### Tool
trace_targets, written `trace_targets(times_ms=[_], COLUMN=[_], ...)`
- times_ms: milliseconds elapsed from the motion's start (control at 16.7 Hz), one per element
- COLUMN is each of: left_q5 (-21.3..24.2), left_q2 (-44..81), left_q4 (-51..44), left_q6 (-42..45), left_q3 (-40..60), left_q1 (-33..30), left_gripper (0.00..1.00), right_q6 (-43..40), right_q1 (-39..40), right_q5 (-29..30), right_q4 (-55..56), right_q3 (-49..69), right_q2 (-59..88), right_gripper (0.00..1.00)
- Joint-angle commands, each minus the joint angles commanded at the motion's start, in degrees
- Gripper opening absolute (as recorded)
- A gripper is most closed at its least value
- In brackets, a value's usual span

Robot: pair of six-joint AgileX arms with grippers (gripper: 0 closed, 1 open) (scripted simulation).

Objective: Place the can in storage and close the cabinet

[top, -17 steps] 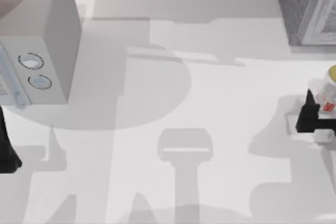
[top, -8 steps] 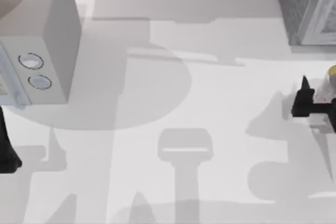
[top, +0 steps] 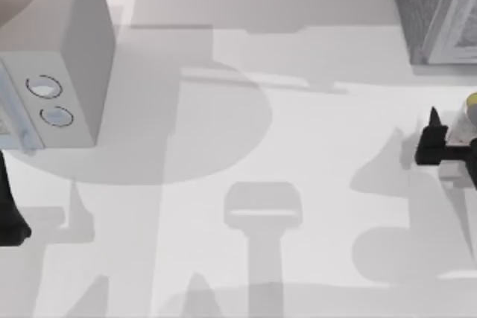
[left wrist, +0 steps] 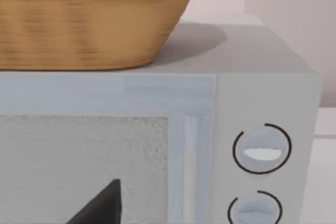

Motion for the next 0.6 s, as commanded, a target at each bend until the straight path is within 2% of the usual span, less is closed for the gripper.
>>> trace_targets(times_ms=[600], left_q5=[0.0], left_q2=[0.0], left_q4=[0.0], left_q6=[0.0], left_q3=[0.0], left_q1=[0.0], left_gripper=[1.0], right_q6=[0.0], right_q1=[0.0], right_q5=[0.0], right_q4=[0.0], right_q3=[0.0], right_q2=[0.0], right_gripper=[0.1])
